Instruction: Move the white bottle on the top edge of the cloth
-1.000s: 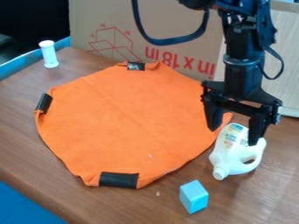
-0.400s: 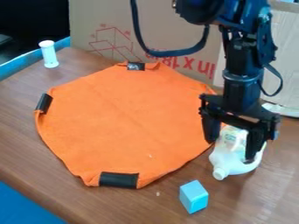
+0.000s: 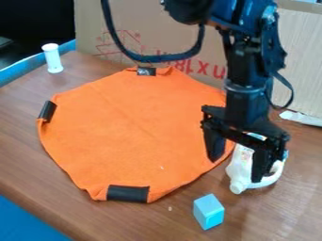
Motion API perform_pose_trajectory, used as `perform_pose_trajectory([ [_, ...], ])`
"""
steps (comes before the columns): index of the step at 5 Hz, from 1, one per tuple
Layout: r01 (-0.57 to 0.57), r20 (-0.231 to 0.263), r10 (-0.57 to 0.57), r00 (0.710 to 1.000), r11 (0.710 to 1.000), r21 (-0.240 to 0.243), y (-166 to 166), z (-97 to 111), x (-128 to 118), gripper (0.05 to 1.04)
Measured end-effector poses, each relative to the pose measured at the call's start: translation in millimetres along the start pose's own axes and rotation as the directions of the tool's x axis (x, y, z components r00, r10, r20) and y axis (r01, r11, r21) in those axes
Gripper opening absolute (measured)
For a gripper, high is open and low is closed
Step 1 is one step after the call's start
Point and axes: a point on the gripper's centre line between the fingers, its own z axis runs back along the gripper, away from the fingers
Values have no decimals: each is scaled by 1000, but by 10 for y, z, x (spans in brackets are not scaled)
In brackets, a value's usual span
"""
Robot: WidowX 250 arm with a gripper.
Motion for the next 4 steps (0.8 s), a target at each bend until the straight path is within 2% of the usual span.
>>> perform_pose_trajectory([
  [3,9,-13,-9,1000,1000,29,-4,-167,-133,1000],
  [4,-9,-1,9,1000,999,33,-11,-212,-149,936],
])
